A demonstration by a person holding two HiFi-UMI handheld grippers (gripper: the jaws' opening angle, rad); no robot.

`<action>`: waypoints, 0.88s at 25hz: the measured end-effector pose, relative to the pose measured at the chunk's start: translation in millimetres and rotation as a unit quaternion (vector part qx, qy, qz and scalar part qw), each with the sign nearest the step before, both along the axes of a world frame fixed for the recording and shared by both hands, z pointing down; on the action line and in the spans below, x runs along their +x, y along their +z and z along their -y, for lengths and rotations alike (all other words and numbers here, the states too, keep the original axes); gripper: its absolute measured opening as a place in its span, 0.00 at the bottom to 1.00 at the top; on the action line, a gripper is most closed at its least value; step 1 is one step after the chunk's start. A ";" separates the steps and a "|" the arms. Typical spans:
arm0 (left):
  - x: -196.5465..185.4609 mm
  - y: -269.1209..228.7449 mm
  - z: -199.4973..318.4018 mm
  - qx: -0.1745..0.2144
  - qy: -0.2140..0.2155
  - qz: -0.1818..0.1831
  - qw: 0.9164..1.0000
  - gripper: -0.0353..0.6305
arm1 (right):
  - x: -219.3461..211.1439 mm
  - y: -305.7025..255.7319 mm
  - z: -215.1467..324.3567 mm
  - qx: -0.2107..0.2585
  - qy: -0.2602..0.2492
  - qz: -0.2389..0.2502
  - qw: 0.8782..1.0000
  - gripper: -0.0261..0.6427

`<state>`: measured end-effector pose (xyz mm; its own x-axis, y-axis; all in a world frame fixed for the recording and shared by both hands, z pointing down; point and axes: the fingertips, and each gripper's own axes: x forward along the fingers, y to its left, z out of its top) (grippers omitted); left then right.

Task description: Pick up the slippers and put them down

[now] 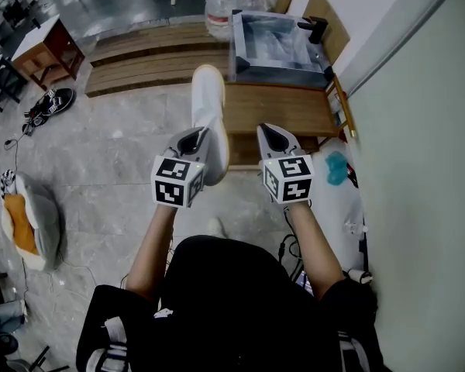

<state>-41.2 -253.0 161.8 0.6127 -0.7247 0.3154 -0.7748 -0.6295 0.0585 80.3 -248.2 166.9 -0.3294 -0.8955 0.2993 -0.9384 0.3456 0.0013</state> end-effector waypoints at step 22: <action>45.2 -18.9 -122.4 0.017 -0.047 -0.005 0.999 0.08 | 38.5 -16.4 -114.8 0.021 -0.047 0.009 0.999 0.04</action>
